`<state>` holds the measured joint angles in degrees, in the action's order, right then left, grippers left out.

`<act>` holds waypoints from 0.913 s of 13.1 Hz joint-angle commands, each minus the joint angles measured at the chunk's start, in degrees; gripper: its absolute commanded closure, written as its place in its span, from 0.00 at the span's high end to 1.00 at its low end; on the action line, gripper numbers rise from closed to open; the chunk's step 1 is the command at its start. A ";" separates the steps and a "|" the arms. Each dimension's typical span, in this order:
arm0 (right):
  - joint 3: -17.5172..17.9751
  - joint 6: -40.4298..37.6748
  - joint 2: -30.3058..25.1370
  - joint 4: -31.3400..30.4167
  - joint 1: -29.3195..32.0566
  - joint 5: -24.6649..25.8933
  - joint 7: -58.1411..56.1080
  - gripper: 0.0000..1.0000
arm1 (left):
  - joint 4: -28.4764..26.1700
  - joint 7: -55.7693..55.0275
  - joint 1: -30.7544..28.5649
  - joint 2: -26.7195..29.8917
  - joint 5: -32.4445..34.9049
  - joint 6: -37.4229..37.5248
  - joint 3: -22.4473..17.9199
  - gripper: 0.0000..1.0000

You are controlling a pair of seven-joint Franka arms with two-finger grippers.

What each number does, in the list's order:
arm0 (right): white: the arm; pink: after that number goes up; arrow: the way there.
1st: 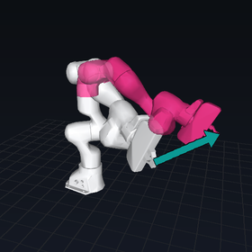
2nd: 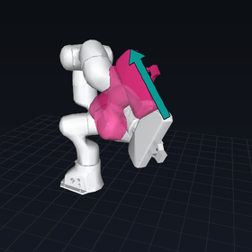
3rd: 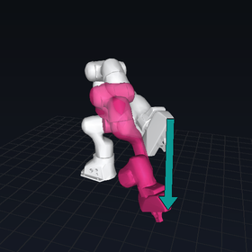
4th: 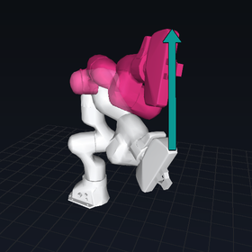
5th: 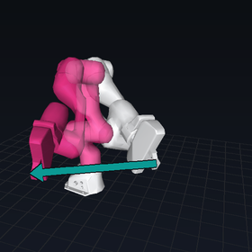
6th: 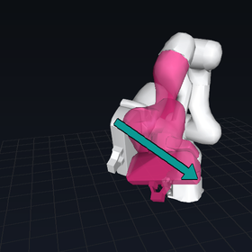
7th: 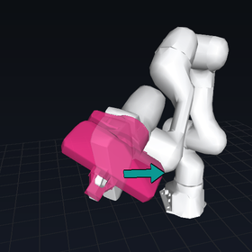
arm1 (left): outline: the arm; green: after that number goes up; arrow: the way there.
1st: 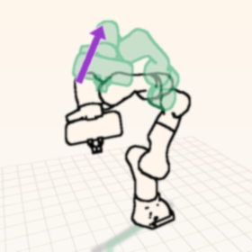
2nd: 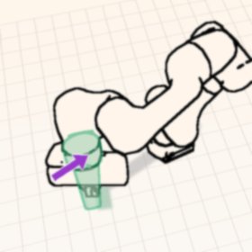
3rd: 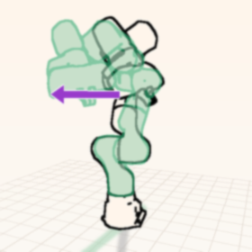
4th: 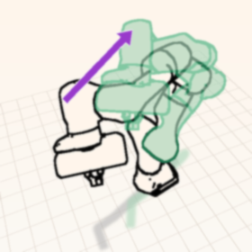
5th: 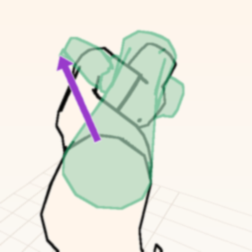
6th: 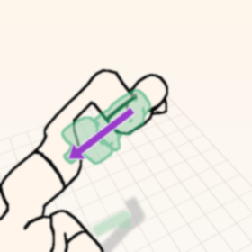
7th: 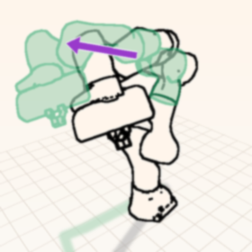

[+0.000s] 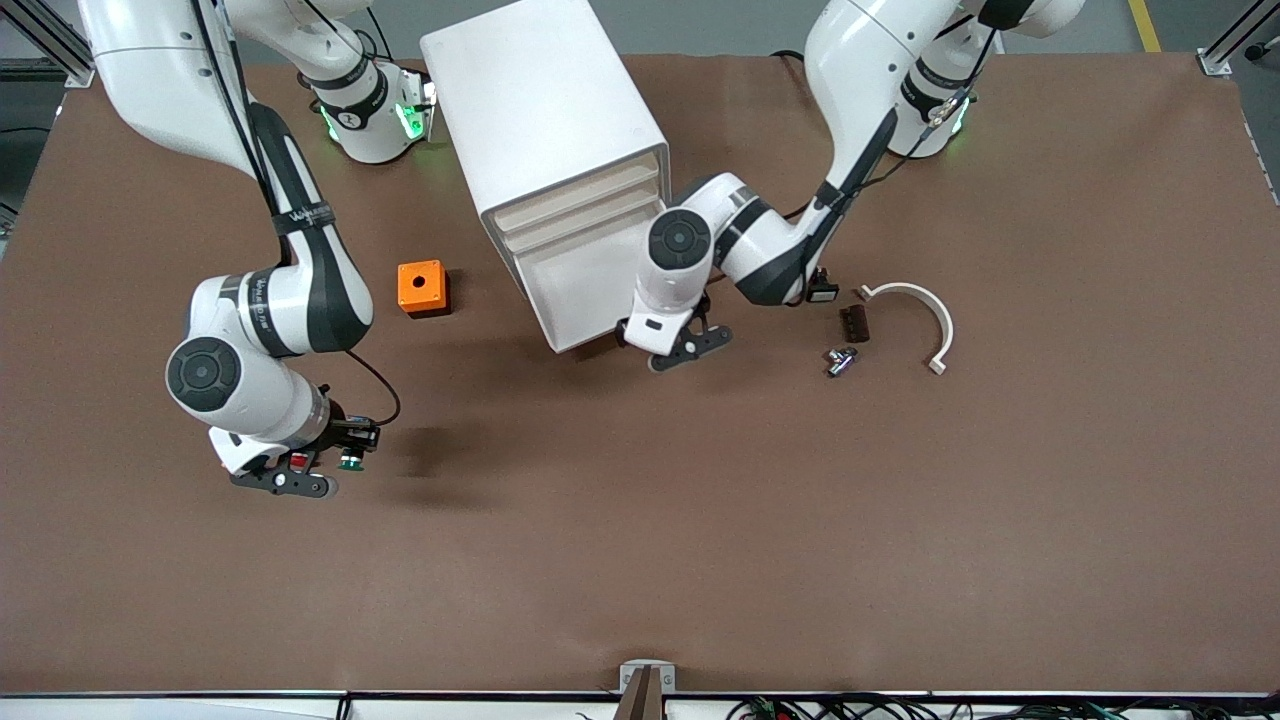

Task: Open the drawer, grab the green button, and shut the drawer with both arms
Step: 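Set the green button by the red button while the left gripper shuts the drawer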

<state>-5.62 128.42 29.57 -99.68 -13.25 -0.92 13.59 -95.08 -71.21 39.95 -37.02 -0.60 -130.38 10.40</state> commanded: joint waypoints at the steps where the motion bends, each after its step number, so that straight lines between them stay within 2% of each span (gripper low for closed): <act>1: 1.14 6.56 -0.21 -4.99 2.44 -0.22 -6.10 0.00 | -0.54 -4.10 3.02 -0.07 0.86 -0.76 -0.38 1.00; 4: 1.14 9.64 0.05 -8.06 2.71 -0.31 -6.38 0.00 | -0.89 -9.37 6.19 0.19 0.86 -0.41 0.67 1.00; 9: 1.14 15.45 -0.03 -13.08 3.15 -2.76 -5.24 0.00 | -0.98 -15.27 6.64 0.19 0.86 -0.41 4.45 1.00; 12: 1.14 17.65 0.14 -14.14 3.06 -2.77 -5.24 0.00 | -0.90 -16.15 6.64 -0.16 -0.53 -0.49 5.07 1.00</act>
<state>-5.55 144.59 30.61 -112.31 -11.33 -3.09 8.39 -95.43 -86.05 46.92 -37.42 -0.61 -130.38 14.51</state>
